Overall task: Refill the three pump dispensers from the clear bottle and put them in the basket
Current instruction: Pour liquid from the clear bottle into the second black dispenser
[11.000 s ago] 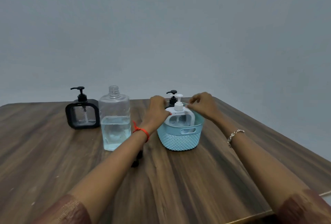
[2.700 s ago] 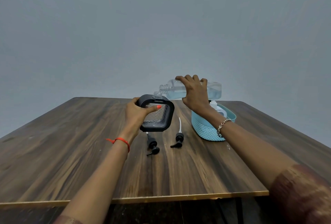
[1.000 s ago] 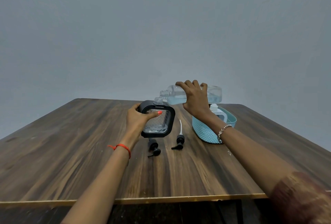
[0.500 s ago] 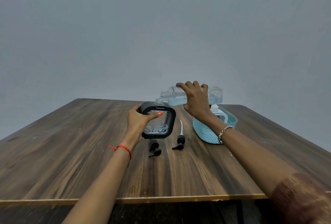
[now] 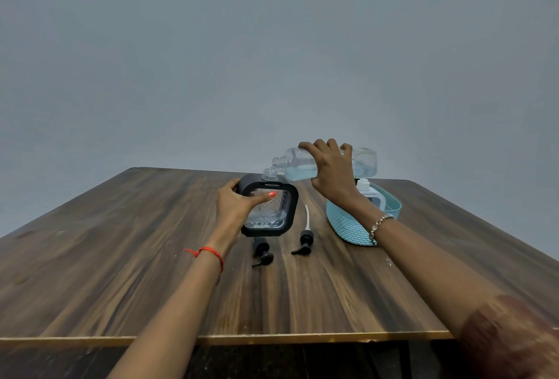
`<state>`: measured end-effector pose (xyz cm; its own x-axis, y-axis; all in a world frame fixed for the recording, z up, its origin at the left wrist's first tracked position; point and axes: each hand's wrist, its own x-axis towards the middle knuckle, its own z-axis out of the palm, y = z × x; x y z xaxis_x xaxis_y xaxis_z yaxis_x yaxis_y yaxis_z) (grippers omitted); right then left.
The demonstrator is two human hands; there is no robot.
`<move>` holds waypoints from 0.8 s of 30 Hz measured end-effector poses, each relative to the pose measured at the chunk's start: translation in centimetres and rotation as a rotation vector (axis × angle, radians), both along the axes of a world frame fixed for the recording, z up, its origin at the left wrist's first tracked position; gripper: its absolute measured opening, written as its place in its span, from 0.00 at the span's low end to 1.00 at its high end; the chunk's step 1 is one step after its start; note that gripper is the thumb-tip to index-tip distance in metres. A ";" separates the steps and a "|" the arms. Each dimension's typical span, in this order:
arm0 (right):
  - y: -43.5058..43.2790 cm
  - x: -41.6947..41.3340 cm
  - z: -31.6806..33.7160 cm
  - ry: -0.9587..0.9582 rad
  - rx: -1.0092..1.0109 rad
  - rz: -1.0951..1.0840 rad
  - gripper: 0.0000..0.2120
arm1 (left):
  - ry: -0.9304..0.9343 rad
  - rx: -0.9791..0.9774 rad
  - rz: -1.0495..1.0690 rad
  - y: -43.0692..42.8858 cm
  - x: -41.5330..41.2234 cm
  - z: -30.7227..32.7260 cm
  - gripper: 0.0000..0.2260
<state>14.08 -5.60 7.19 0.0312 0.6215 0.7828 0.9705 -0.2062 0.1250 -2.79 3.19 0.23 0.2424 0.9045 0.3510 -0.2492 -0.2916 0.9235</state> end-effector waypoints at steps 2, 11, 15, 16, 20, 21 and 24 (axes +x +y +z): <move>0.0 0.0 0.0 -0.002 -0.001 -0.002 0.31 | -0.002 -0.009 -0.006 0.0 0.0 0.0 0.21; 0.0 -0.2 -0.1 -0.002 0.006 0.001 0.31 | 0.002 -0.014 0.000 -0.3 -0.2 0.1 0.21; 0.0 -0.3 -0.1 -0.003 0.007 0.003 0.31 | 0.001 -0.019 0.003 -0.4 -0.3 0.1 0.21; 0.1 -0.3 -0.1 -0.003 0.006 0.003 0.31 | 0.004 -0.017 0.004 -0.4 -0.4 0.1 0.21; 0.0 -0.3 -0.2 -0.004 0.000 0.001 0.31 | 0.006 -0.019 0.005 -0.5 -0.4 0.1 0.21; 0.0 -0.3 -0.2 -0.003 0.001 0.001 0.31 | 0.007 -0.019 0.005 -0.5 -0.4 0.1 0.21; 0.0 -0.4 -0.1 -0.003 0.004 0.004 0.31 | 0.005 -0.021 0.004 -0.4 -0.5 0.0 0.22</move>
<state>13.70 -5.55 7.04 0.0262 0.6185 0.7853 0.9709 -0.2028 0.1274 -3.27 2.75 0.24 0.2404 0.9125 0.3309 -0.2429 -0.2735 0.9307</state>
